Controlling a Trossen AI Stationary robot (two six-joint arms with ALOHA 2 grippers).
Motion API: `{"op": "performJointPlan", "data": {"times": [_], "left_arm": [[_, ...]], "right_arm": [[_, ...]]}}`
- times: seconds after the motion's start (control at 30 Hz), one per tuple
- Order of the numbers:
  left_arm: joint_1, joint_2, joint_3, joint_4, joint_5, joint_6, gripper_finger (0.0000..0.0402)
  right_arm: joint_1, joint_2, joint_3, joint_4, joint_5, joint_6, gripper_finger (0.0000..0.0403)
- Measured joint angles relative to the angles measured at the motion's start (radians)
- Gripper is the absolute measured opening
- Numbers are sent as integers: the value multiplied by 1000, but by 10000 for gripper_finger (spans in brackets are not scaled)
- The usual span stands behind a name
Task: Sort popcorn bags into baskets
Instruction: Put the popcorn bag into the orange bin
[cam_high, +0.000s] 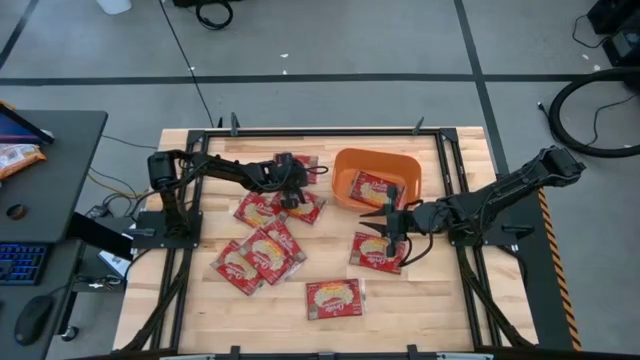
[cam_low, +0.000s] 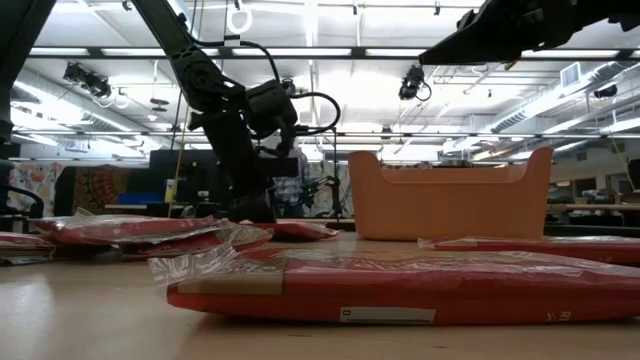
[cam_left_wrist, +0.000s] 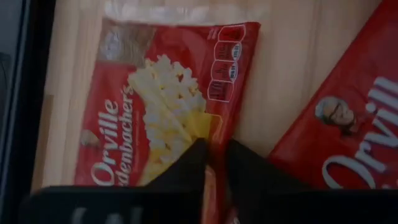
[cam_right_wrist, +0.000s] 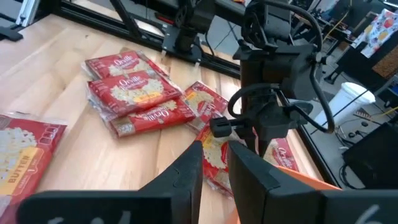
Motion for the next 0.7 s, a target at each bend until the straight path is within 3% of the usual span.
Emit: {"op": "performJointPlan", "data": {"times": [0.1,0.7], "left_arm": [[0,-10,0,-23,-1,-25,11],[-2,-341,-2,-133,88,-139,2]], "right_arm": [[0,0,0,0,0,0,78],[0,1,0,-1,49,0,78]]}}
